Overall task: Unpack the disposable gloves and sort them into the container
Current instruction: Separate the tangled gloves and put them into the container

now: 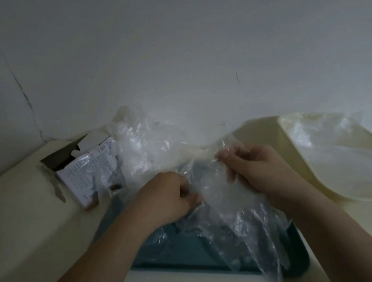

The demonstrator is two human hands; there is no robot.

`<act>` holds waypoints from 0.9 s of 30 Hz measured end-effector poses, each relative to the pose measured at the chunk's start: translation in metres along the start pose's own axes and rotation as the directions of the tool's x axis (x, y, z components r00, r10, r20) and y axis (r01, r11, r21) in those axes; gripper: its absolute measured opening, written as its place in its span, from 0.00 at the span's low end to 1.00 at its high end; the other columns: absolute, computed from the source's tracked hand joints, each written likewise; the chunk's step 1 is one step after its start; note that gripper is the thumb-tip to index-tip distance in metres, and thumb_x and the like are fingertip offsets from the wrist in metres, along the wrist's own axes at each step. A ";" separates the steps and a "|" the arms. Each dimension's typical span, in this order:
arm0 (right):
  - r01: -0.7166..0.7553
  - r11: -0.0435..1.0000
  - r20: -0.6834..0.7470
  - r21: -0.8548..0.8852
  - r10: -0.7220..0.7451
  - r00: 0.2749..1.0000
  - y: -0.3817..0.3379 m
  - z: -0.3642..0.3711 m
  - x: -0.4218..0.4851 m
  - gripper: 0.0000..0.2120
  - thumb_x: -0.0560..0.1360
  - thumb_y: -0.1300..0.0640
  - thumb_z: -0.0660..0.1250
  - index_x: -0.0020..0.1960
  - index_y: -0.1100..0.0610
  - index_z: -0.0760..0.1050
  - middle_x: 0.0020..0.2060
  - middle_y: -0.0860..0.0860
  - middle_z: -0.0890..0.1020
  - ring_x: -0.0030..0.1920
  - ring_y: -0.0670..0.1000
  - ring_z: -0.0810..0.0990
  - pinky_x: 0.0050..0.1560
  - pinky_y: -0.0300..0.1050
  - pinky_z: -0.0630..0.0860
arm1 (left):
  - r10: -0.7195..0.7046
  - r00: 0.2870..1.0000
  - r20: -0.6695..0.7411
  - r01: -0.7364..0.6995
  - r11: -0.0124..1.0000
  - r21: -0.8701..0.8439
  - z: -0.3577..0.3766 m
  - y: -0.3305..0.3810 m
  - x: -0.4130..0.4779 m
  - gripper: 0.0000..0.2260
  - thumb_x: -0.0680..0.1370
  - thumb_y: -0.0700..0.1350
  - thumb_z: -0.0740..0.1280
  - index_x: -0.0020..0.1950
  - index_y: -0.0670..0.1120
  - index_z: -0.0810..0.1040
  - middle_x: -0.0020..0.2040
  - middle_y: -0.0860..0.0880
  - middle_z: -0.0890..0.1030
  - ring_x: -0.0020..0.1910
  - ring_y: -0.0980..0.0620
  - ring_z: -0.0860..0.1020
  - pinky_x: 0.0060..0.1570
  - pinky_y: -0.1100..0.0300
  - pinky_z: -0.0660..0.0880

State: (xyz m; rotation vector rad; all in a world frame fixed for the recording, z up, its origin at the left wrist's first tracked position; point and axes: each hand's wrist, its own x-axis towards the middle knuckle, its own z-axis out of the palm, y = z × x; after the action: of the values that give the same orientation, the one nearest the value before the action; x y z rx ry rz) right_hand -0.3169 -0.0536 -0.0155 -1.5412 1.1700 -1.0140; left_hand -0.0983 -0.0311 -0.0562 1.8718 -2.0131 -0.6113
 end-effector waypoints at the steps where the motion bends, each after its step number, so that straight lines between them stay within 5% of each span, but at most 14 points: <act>1: 0.002 1.000 0.008 -0.024 -0.002 1.000 0.000 0.000 -0.001 0.21 0.81 0.51 0.70 0.34 0.64 0.78 0.19 0.45 0.72 0.20 0.45 0.64 0.23 0.35 0.63 | 0.007 1.000 -0.002 -0.007 0.999 -0.039 0.003 0.001 0.000 0.13 0.77 0.54 0.74 0.33 0.54 0.80 0.31 0.58 0.82 0.32 0.59 0.80 0.37 0.56 0.79; 4: 0.022 0.997 0.022 -0.073 -0.020 1.000 0.002 -0.001 -0.001 0.24 0.81 0.51 0.70 0.35 0.69 0.76 0.18 0.45 0.71 0.20 0.45 0.63 0.24 0.36 0.63 | 0.033 0.999 -0.011 -0.034 0.997 -0.070 0.008 -0.001 0.002 0.12 0.78 0.48 0.74 0.35 0.57 0.81 0.35 0.59 0.82 0.37 0.59 0.82 0.42 0.60 0.79; 9: 0.036 0.995 0.119 -0.092 -0.024 0.993 0.001 -0.009 -0.002 0.19 0.81 0.52 0.70 0.37 0.64 0.81 0.22 0.44 0.74 0.23 0.45 0.66 0.28 0.37 0.66 | 0.077 0.982 -0.171 -0.103 0.984 -0.148 -0.014 0.001 0.001 0.10 0.77 0.42 0.73 0.39 0.56 0.81 0.39 0.57 0.83 0.40 0.60 0.82 0.41 0.63 0.77; 11: 0.056 0.998 0.194 -0.038 -0.047 0.980 -0.001 -0.011 -0.004 0.14 0.79 0.52 0.72 0.42 0.63 0.83 0.31 0.49 0.80 0.32 0.47 0.75 0.39 0.42 0.73 | 0.122 0.947 -0.296 -0.180 0.967 -0.179 -0.024 0.003 0.000 0.09 0.77 0.43 0.74 0.42 0.56 0.82 0.45 0.58 0.82 0.46 0.60 0.81 0.47 0.63 0.78; 13: 0.094 0.995 0.192 -0.043 -0.085 0.978 -0.002 -0.009 -0.004 0.09 0.78 0.50 0.73 0.45 0.56 0.86 0.53 0.48 0.84 0.53 0.45 0.81 0.57 0.48 0.76 | 0.159 0.913 -0.375 -0.261 0.936 -0.238 -0.032 0.007 -0.003 0.07 0.77 0.44 0.74 0.43 0.55 0.82 0.50 0.59 0.82 0.53 0.61 0.80 0.51 0.63 0.77; 15: 0.181 0.967 0.111 -0.177 -0.163 0.980 -0.002 -0.006 -0.002 0.05 0.76 0.47 0.74 0.45 0.46 0.87 0.74 0.38 0.71 0.74 0.42 0.69 0.73 0.51 0.67 | 0.165 0.913 -0.374 -0.295 0.899 -0.325 -0.036 0.011 -0.006 0.07 0.78 0.44 0.73 0.44 0.55 0.81 0.56 0.63 0.82 0.57 0.64 0.80 0.54 0.64 0.78; 17: 0.269 0.916 0.127 -0.298 -0.241 0.962 -0.005 -0.004 -0.002 0.03 0.76 0.46 0.73 0.45 0.42 0.86 0.79 0.35 0.62 0.80 0.41 0.57 0.78 0.54 0.57 | 0.171 0.928 -0.330 -0.300 0.869 -0.394 -0.038 0.013 -0.008 0.07 0.79 0.43 0.72 0.46 0.55 0.80 0.61 0.65 0.80 0.57 0.67 0.80 0.52 0.66 0.78; 22: 0.396 0.894 0.185 -0.211 -0.361 0.914 -0.004 -0.006 -0.003 0.07 0.76 0.56 0.76 0.41 0.46 0.86 0.69 0.38 0.77 0.77 0.40 0.64 0.78 0.51 0.61 | 0.262 0.913 -0.314 -0.376 0.840 -0.392 -0.042 0.018 -0.015 0.09 0.80 0.40 0.72 0.47 0.55 0.80 0.61 0.64 0.81 0.57 0.60 0.81 0.54 0.66 0.79; 27: 0.471 0.875 0.184 -0.114 -0.447 0.875 -0.003 -0.010 -0.003 0.07 0.79 0.59 0.73 0.43 0.60 0.84 0.46 0.53 0.82 0.51 0.55 0.82 0.54 0.56 0.77 | 0.409 0.758 -0.507 -0.532 0.838 -0.119 -0.046 0.021 -0.015 0.10 0.79 0.38 0.73 0.47 0.54 0.83 0.62 0.62 0.80 0.64 0.59 0.78 0.64 0.64 0.74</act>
State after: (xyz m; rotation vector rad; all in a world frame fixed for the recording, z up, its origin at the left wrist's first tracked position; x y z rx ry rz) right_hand -0.3260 -0.0524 -0.0102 -2.0488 0.8015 -1.1035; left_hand -0.0916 -0.0190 -0.0054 1.1343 -1.8612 -0.2294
